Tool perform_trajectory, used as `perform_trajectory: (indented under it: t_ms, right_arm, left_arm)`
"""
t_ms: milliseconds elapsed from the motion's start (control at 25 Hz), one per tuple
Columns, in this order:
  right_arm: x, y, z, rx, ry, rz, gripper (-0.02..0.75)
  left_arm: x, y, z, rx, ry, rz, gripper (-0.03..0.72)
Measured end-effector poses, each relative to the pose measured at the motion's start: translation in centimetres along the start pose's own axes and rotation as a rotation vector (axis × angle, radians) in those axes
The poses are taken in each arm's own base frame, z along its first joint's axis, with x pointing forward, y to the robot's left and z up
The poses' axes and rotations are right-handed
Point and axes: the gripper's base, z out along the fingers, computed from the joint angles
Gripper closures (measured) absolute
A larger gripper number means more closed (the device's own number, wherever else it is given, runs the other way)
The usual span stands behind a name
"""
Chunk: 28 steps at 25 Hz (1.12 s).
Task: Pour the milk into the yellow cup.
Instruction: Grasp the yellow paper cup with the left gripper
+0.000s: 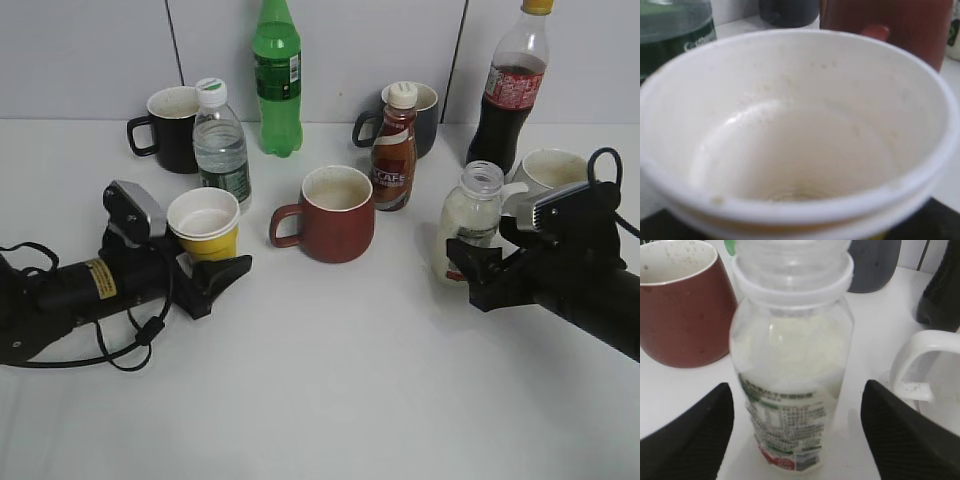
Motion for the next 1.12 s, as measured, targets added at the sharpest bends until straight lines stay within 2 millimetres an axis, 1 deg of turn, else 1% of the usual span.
perform_trajectory:
  t_ms: [720, 800, 960, 1040, 1120]
  right_arm:
    - [-0.02, -0.02, 0.02, 0.002, -0.001, -0.001, 0.145]
    - [-0.02, -0.02, 0.02, 0.002, -0.001, -0.001, 0.145]
    - [-0.02, -0.02, 0.02, 0.002, -0.001, -0.001, 0.145]
    - [-0.02, -0.02, 0.02, 0.002, -0.001, -0.001, 0.145]
    - [-0.02, -0.02, 0.02, 0.002, -0.001, -0.001, 0.145]
  left_arm:
    - [-0.46, 0.46, -0.01, -0.051, -0.015, -0.012, 0.106]
    - [-0.46, 0.47, -0.01, -0.052, -0.015, -0.013, 0.131]
    - [-0.46, 0.48, -0.01, -0.053, -0.015, -0.013, 0.216]
    - [-0.46, 0.48, -0.01, -0.053, -0.015, -0.013, 0.239]
    - [-0.46, 0.49, -0.01, -0.054, -0.015, -0.013, 0.245]
